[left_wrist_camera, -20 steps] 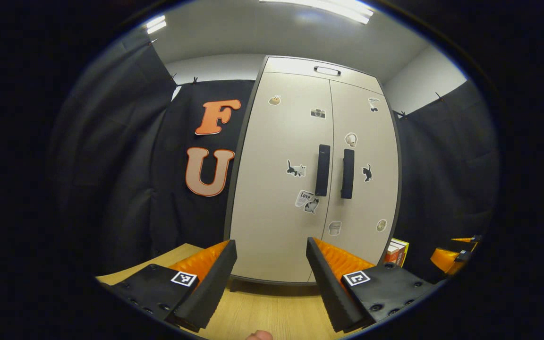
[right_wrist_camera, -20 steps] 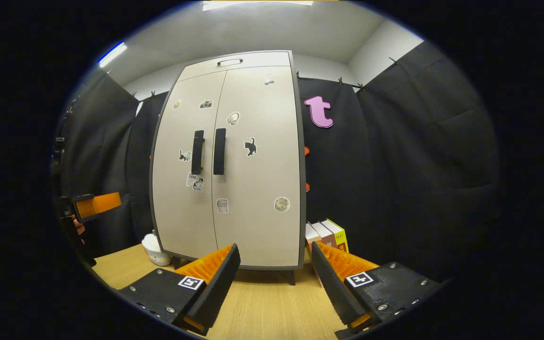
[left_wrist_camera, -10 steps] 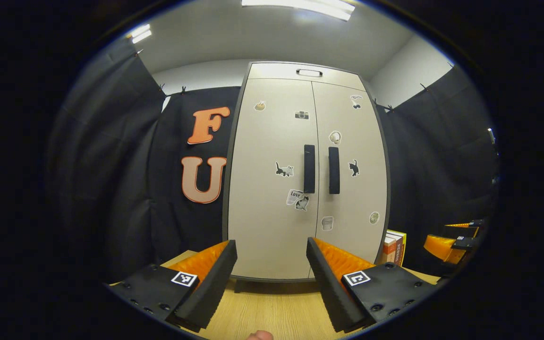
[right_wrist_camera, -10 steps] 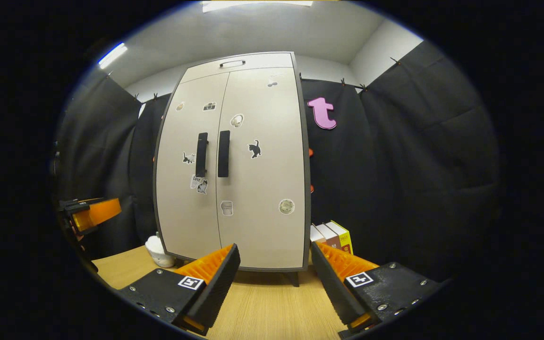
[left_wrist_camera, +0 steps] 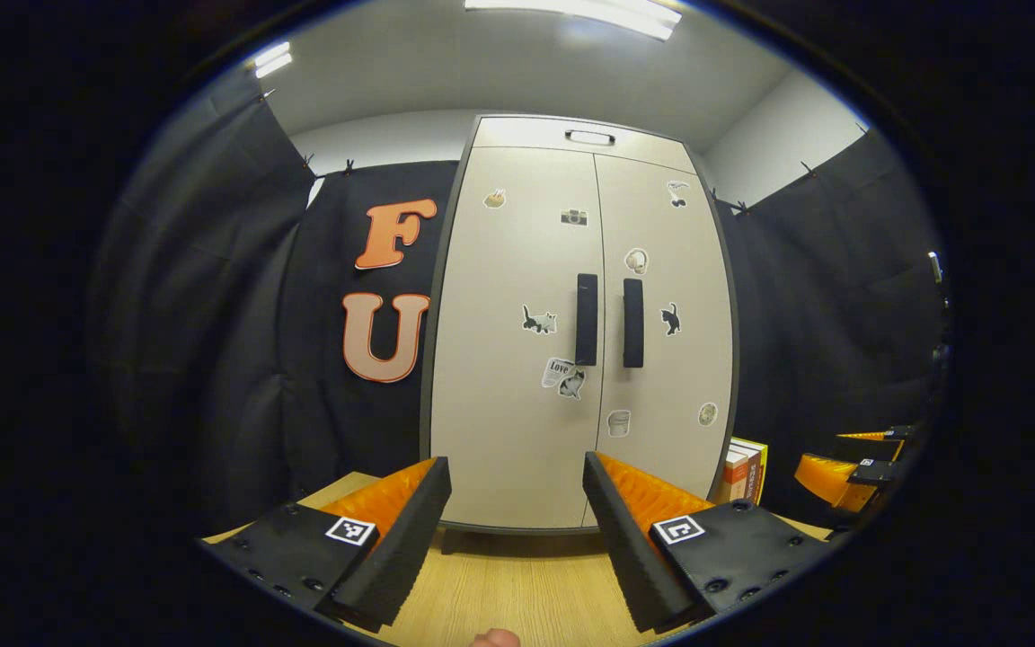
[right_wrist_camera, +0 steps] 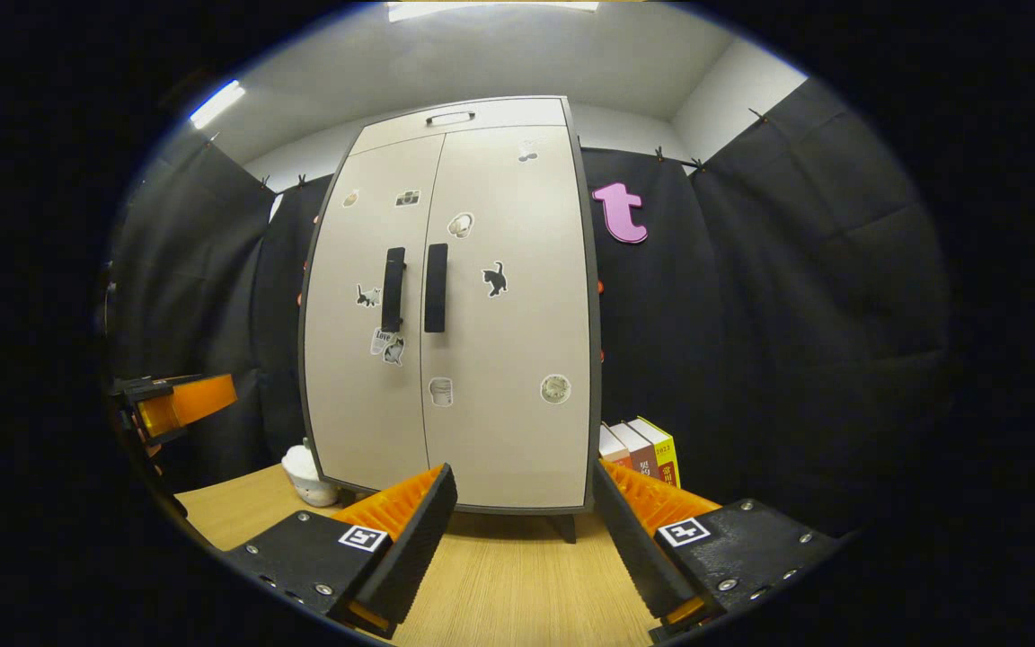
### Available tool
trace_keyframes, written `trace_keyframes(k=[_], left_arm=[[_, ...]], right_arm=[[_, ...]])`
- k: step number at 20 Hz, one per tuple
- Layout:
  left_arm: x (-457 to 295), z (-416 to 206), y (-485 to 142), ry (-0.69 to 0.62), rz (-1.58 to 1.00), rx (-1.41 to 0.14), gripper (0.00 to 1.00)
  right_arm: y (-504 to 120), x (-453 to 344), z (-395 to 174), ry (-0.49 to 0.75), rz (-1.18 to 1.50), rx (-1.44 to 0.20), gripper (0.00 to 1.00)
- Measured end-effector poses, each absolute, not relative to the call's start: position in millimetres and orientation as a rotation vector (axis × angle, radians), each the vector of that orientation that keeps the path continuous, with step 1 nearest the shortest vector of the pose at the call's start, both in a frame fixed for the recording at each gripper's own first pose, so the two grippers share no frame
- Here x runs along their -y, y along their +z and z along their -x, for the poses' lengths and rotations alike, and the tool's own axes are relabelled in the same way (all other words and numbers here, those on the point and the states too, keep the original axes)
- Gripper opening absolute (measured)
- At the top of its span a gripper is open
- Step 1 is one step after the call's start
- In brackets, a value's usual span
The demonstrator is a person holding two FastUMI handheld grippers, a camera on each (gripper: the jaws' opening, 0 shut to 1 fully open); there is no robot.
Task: Grab one shoe with the right hand and put it into the shoe cabinet, grab the other shoe with the left hand and put it into the shoe cabinet; then close the right door with the right hand and the left door with the left hand.
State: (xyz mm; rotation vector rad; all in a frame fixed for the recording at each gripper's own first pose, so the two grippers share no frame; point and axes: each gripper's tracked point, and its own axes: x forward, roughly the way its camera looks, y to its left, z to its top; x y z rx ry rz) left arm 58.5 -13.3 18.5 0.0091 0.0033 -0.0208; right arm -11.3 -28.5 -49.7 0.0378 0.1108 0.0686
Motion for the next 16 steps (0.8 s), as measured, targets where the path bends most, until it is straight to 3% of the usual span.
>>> trace_keyframes(k=[8, 16], left_arm=[[7.4, -60.1, 25.1, -0.022, -0.021, 0.005, 0.94], [4.4, -58.0, 26.0, -0.022, -0.01, -0.003, 0.99]], right_arm=[[-48.1, 25.2, 12.5, 0.076, -0.045, -0.105, 0.94], [-50.1, 20.4, 15.5, 0.086, -0.07, -0.101, 0.94]])
